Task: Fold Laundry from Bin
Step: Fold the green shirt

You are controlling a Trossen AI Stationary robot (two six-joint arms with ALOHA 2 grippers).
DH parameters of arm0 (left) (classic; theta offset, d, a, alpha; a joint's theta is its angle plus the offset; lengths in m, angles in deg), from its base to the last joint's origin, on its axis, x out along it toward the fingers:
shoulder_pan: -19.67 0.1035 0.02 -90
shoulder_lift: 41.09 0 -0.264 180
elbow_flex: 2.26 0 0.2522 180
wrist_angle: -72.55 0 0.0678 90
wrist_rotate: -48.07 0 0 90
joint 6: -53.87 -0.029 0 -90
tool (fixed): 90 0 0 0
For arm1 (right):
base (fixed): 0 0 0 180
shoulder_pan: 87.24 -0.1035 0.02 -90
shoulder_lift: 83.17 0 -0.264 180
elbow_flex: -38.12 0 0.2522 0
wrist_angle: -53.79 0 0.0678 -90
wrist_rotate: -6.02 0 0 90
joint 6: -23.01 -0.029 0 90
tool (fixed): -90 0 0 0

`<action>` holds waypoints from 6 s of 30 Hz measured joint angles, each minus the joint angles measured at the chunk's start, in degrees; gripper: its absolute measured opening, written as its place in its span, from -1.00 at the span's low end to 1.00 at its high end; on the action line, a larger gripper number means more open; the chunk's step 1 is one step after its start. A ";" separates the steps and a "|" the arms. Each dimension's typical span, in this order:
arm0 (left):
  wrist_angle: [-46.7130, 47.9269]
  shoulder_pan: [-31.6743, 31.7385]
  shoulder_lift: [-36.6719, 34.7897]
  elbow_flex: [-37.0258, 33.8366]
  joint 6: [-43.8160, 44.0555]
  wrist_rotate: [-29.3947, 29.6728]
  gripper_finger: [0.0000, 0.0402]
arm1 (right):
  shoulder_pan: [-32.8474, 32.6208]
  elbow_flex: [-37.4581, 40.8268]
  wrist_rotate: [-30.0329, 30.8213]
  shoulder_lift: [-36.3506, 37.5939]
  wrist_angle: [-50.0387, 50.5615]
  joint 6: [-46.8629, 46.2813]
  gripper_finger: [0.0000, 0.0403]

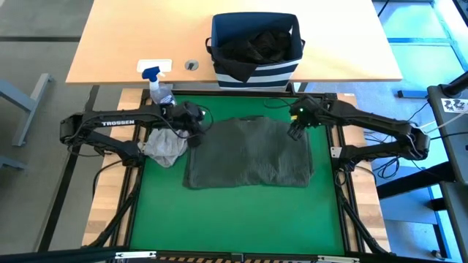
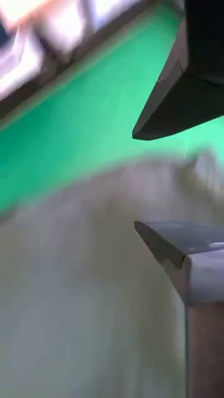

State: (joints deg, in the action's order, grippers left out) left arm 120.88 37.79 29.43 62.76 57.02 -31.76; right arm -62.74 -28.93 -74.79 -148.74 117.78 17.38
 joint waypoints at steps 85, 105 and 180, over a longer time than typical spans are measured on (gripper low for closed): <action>-1.91 -20.82 -1.57 0.40 3.74 -10.59 -0.03 | -38.95 -2.32 -5.28 -3.53 4.99 -7.13 0.37; 1.17 -28.71 3.53 0.38 2.44 -17.39 -0.03 | -49.46 6.65 -11.36 -3.71 -4.44 -20.87 0.36; 8.01 -55.33 19.41 7.79 28.64 -7.09 -0.98 | -69.90 6.83 -4.28 -11.30 1.10 -30.21 -0.97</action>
State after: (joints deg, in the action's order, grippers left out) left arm 128.88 -17.54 48.84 70.55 85.66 -38.85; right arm -132.64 -22.10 -79.07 -160.04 118.88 -12.83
